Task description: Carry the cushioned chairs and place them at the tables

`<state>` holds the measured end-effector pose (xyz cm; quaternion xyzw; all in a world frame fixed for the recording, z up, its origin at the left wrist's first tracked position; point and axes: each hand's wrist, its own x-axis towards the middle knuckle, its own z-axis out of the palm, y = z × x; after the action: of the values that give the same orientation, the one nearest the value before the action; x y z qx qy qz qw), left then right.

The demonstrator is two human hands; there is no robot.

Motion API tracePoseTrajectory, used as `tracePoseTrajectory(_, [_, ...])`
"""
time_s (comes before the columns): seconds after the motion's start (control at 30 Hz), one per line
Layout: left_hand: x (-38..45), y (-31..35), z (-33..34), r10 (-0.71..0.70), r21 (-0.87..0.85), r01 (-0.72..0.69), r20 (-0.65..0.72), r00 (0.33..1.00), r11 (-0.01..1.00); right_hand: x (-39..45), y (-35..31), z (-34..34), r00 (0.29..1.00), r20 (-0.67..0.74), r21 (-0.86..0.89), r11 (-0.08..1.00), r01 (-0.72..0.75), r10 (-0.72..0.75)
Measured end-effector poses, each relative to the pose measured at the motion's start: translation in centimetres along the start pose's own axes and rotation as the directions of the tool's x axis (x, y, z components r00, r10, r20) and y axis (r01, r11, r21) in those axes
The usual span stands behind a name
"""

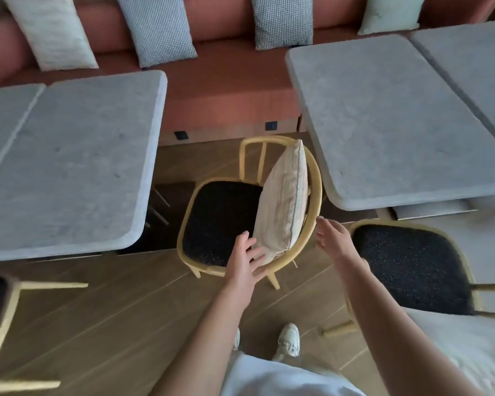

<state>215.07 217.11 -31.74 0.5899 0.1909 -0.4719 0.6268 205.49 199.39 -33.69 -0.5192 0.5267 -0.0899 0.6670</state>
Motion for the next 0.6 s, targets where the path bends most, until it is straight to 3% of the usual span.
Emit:
tracePoseTrajectory(0.3, [4.8, -3.7, -0.4, -0.262, -0.258, 0.21, -0.186, 0.947, 0.943, 5.5, 4.1, -1.6, 0.988, 0.064, -0.142, 0.982, -0.128, 0.138])
tracePoseTrajectory(0.43, [6.3, -5.3, -1.3, -0.321, -0.425, 0.22, -0.182, 0.929, 0.878, 7.2, 4.7, -1.4, 0.976, 0.093, -0.154, 0.971, -0.181, 0.197])
tracePoseTrajectory(0.6, [7.4, -5.4, -1.4, -0.334, -0.45, 0.197, -0.248, 0.909, 0.871, 8.0, 4.2, -0.7, 0.969, 0.157, -0.03, 0.982, -0.188, 0.191])
